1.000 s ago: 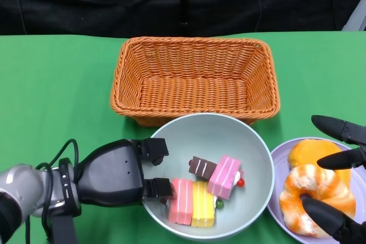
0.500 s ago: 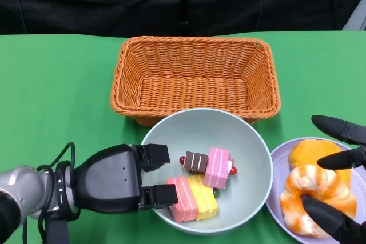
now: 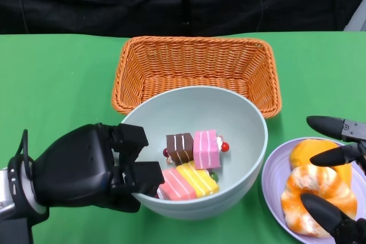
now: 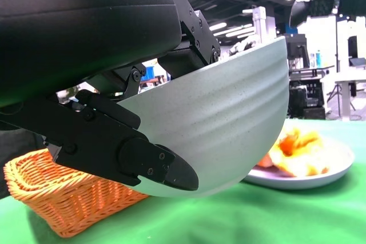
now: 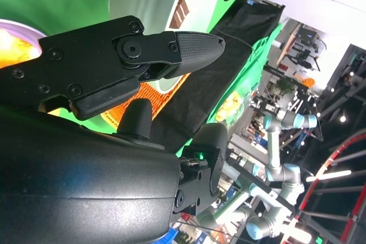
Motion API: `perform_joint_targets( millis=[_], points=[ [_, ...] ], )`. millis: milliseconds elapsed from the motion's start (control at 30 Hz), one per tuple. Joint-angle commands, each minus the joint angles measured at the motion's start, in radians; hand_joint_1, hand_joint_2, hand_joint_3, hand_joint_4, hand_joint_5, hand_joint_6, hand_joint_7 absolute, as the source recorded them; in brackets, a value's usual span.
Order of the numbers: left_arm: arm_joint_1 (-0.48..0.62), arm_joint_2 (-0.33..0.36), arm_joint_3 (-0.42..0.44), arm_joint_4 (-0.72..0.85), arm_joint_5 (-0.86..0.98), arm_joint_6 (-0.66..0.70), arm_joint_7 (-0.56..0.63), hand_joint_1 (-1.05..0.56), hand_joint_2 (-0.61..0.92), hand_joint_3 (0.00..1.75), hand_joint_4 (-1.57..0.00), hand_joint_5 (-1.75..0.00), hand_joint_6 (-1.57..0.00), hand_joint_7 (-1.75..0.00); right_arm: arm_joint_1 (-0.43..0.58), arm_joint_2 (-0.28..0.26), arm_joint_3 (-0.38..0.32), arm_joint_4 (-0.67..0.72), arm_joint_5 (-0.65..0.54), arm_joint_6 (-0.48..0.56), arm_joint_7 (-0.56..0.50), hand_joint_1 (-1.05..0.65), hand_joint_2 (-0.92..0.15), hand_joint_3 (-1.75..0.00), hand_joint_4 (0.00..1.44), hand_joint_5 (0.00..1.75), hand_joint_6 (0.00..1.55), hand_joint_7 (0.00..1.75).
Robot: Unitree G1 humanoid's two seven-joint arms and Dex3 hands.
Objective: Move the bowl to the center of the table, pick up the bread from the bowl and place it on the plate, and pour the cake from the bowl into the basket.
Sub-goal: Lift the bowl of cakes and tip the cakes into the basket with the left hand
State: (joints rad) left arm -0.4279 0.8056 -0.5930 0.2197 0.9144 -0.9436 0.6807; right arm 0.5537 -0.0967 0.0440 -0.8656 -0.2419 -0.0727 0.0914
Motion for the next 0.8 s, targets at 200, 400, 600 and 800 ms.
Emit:
perform_joint_targets(
  millis=[200,400,600,800],
  points=[
    [0.053,-0.031,0.178,-0.045,-0.074,-0.036,-0.125,-0.22,0.30,1.11,-1.00,-1.75,-0.73,-1.75,0.000,-0.018,0.000,0.042,-0.002,-0.083,-0.003,-0.32,-0.75,-0.62,0.33,1.38,0.12,1.28],
    [0.048,-0.107,0.247,-0.031,-0.176,-0.039,-0.221,-0.20,0.30,1.25,-1.01,-1.75,-0.74,-1.75,-0.031,-0.029,0.009,0.100,-0.013,-0.115,0.001,-0.08,-0.43,-1.12,0.56,1.42,0.49,1.22],
    [0.017,-0.215,0.278,0.022,-0.318,-0.009,-0.350,-0.14,0.21,1.50,-1.01,-1.75,-0.76,-1.75,-0.065,-0.047,0.045,0.142,-0.002,-0.104,0.039,0.13,-0.18,-1.59,0.87,1.51,0.84,1.23],
    [-0.026,-0.317,0.295,0.083,-0.493,0.049,-0.512,-0.20,0.23,1.60,-1.02,-1.75,-0.80,-1.75,-0.059,-0.039,0.096,0.175,-0.051,-0.119,0.025,0.17,-0.09,-1.74,0.99,1.63,0.96,1.34]
  ],
)
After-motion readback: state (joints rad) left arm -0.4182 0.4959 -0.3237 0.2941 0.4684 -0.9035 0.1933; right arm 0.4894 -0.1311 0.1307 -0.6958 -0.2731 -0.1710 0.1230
